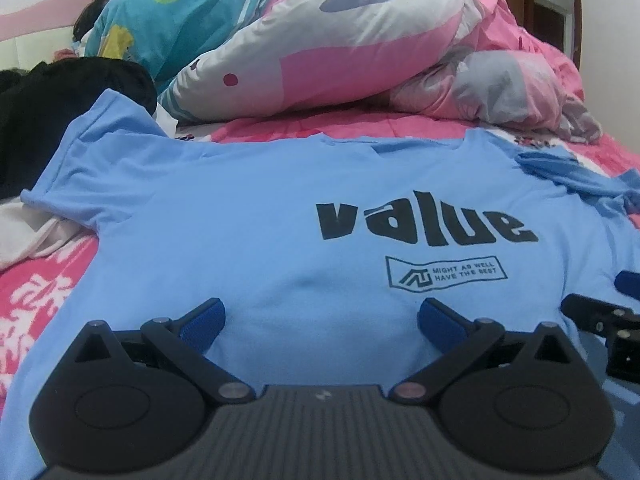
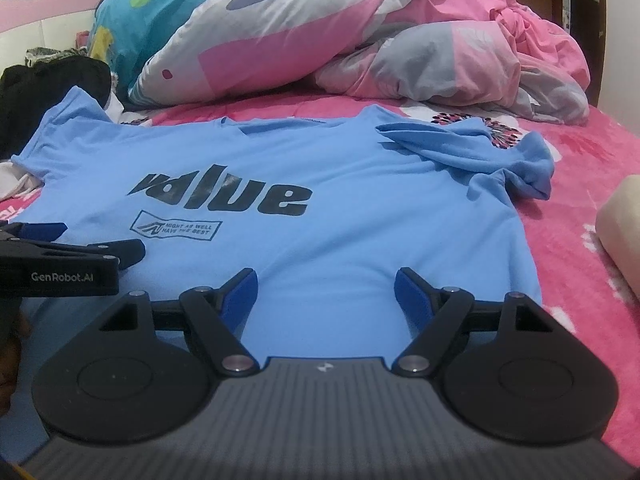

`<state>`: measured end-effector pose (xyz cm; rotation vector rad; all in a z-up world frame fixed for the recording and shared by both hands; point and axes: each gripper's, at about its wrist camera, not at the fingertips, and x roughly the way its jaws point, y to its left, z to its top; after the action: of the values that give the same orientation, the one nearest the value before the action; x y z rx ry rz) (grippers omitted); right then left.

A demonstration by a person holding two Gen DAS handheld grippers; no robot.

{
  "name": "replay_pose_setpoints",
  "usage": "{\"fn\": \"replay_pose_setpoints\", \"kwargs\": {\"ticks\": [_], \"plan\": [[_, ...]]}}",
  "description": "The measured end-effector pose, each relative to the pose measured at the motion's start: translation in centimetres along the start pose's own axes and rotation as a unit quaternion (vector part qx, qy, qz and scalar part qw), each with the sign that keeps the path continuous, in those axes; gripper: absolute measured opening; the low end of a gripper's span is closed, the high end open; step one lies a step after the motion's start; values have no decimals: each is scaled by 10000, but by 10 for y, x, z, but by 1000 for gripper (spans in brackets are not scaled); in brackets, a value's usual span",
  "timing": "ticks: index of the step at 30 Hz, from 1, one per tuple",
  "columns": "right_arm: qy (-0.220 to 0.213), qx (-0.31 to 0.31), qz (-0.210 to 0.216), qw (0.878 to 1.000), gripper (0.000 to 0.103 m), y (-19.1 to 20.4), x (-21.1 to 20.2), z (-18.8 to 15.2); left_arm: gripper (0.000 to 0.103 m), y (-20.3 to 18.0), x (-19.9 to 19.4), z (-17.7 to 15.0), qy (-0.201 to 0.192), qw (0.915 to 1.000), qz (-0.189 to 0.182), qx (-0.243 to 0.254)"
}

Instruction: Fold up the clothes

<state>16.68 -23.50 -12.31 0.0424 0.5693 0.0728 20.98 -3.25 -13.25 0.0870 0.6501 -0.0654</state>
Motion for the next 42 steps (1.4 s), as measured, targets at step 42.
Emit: {"fn": "replay_pose_setpoints", "kwargs": {"ticks": [42], "plan": [[-175,2363,-679,9691,59,-195,-255,365,103,6,-142,414,305,9928,-576,-1004]]}}
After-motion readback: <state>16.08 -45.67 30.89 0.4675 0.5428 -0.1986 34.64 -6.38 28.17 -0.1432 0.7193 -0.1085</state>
